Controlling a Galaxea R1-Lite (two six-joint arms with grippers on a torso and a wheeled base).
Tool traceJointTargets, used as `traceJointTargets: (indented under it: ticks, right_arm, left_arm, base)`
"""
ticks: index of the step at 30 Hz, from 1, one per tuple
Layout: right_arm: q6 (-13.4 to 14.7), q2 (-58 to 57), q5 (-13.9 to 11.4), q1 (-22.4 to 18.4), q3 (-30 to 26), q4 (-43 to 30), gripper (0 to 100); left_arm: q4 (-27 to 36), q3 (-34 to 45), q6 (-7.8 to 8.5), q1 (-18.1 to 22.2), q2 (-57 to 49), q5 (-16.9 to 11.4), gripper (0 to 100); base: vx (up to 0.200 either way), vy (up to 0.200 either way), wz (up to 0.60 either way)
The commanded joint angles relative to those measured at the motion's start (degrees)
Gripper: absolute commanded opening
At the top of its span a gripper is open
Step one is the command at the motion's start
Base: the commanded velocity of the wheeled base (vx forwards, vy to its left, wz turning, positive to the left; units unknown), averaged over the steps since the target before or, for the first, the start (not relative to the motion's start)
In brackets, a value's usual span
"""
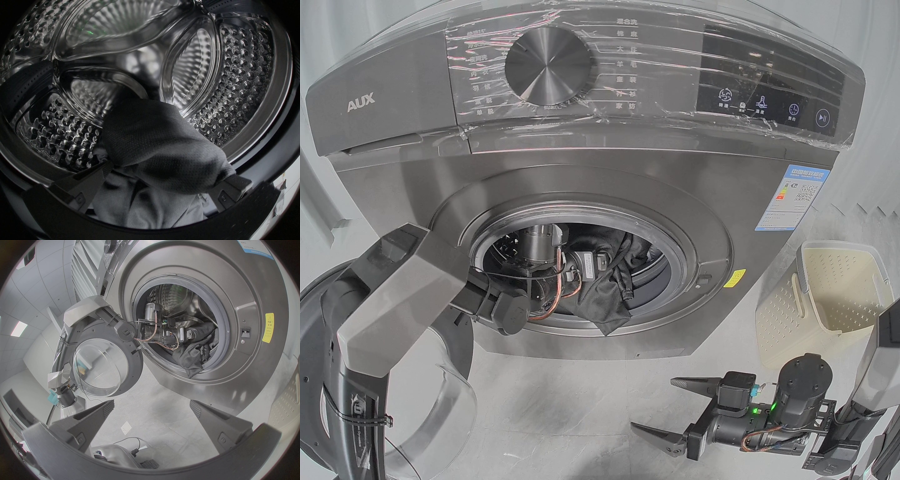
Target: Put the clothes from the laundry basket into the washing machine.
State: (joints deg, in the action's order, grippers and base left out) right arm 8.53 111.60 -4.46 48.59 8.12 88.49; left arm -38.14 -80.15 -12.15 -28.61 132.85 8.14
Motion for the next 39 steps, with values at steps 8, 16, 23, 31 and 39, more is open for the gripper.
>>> traceJointTargets:
  ticks: [8,16,23,31,39]
  right_arm:
    - [0.1,0.1,0.0,0.0,0.0,0.0,100]
    - [0.1,0.4,0.0,0.0,0.0,0.0,100]
    - [0.1,0.4,0.0,0.0,0.1,0.0,100]
    - [0.1,0.5,0.0,0.1,0.1,0.0,100]
    - [0.1,0.4,0.0,0.0,0.1,0.0,100]
  left_arm:
    - [0.6,8.7,0.90,-0.6,-5.8,-1.6,100]
    - [0.2,10.6,1.70,-2.9,-4.0,-3.1,100]
    - [-1.1,9.0,2.40,-2.4,0.5,-2.6,100]
    - [-1.2,7.1,2.57,-2.2,0.8,-2.8,0]
    - [-5.8,-3.5,0.38,-1.1,5.6,-2.2,0]
  base:
    - [0.000,0.000,0.00]
    - [0.000,0.000,0.00]
    - [0.000,0.000,0.00]
    - [0.000,0.000,0.00]
    - [0.000,0.000,0.00]
